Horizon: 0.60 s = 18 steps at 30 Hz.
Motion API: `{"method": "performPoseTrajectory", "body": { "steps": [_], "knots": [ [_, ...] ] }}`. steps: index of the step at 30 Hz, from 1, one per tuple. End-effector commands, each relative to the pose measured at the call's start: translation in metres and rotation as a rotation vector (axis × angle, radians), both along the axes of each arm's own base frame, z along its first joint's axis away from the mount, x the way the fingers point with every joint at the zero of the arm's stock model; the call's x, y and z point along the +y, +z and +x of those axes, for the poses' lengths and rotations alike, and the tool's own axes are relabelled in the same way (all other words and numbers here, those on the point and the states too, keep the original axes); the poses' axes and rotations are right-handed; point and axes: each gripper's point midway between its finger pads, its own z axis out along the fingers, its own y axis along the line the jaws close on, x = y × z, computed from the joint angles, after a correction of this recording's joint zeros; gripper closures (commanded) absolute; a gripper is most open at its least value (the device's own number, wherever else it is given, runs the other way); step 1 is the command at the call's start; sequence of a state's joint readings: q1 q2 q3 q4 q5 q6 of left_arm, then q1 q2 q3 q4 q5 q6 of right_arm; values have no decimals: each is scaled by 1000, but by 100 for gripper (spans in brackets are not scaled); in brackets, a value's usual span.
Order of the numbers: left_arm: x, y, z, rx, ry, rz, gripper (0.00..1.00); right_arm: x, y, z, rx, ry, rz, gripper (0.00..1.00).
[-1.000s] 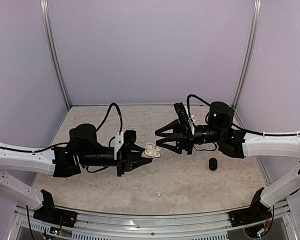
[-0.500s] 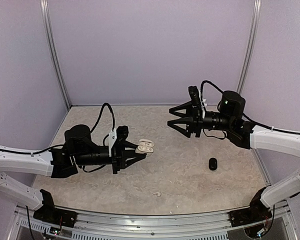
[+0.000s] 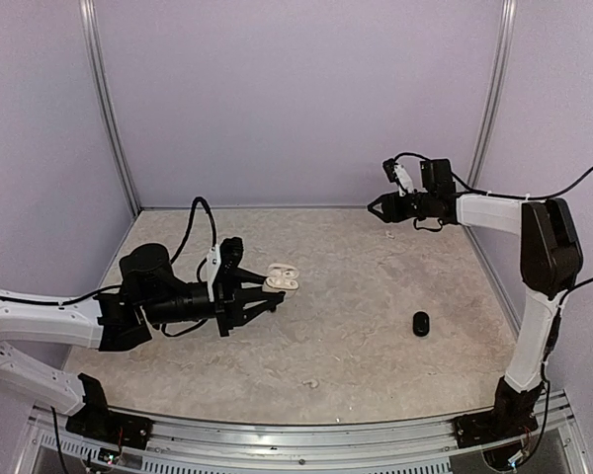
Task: Insert the wireless bluetooth earbuds into the charging case
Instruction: Move the left earbud to the center of the board.
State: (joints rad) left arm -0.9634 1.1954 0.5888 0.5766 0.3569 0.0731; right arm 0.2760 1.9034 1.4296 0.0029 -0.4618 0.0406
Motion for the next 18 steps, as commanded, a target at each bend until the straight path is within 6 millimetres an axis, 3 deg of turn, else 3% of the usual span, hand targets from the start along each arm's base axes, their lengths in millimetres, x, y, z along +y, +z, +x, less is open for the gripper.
{"method": "performPoseTrajectory", "body": {
  "steps": [1,9,15,18],
  "knots": [
    [6,14,2,-25,18,-53,88,-34,-47,32,123,-116,-108,45],
    [5,13,2,-20,14,-49,88,-58,-105,85,202,-207,-170,48],
    [7,14,1,-21,15,-54,88,-67,-123,111,196,-246,-261,50],
    [7,14,0,-22,14,-54,88,-73,-132,114,208,-270,-288,50]
  ]
}}
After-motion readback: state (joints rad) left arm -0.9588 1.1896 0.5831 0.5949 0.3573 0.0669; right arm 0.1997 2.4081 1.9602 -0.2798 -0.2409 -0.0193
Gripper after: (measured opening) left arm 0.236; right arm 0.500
